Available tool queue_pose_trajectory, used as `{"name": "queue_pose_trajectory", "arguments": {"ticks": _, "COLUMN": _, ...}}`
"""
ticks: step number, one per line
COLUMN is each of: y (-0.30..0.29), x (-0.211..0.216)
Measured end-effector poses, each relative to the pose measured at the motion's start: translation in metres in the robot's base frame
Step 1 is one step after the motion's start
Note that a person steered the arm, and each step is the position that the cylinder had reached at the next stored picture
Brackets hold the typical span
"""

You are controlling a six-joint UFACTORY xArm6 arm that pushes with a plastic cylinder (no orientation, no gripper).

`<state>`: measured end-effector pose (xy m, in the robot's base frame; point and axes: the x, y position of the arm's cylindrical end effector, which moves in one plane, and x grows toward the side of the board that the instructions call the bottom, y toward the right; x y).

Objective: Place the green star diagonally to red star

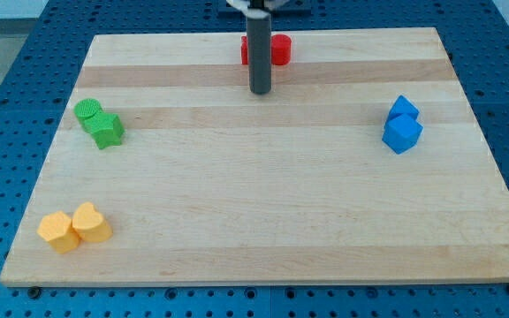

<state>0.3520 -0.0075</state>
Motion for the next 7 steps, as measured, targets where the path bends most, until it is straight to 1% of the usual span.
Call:
{"name": "queue_pose_trajectory", "arguments": {"ticks": 1, "y": -0.011, "x": 0.069}}
{"name": "queue_pose_trajectory", "arguments": {"ticks": 2, "y": -0.038, "x": 0.129}}
{"name": "queue_pose_trajectory", "arguments": {"ticks": 3, "y": -0.085, "x": 0.153}}
{"name": "queue_pose_trajectory", "arguments": {"ticks": 4, "y": -0.101, "x": 0.148}}
{"name": "queue_pose_trajectory", "arguments": {"ticks": 5, "y": -0.121, "x": 0.133}}
{"name": "queue_pose_trajectory", "arguments": {"ticks": 7, "y": -0.213, "x": 0.133}}
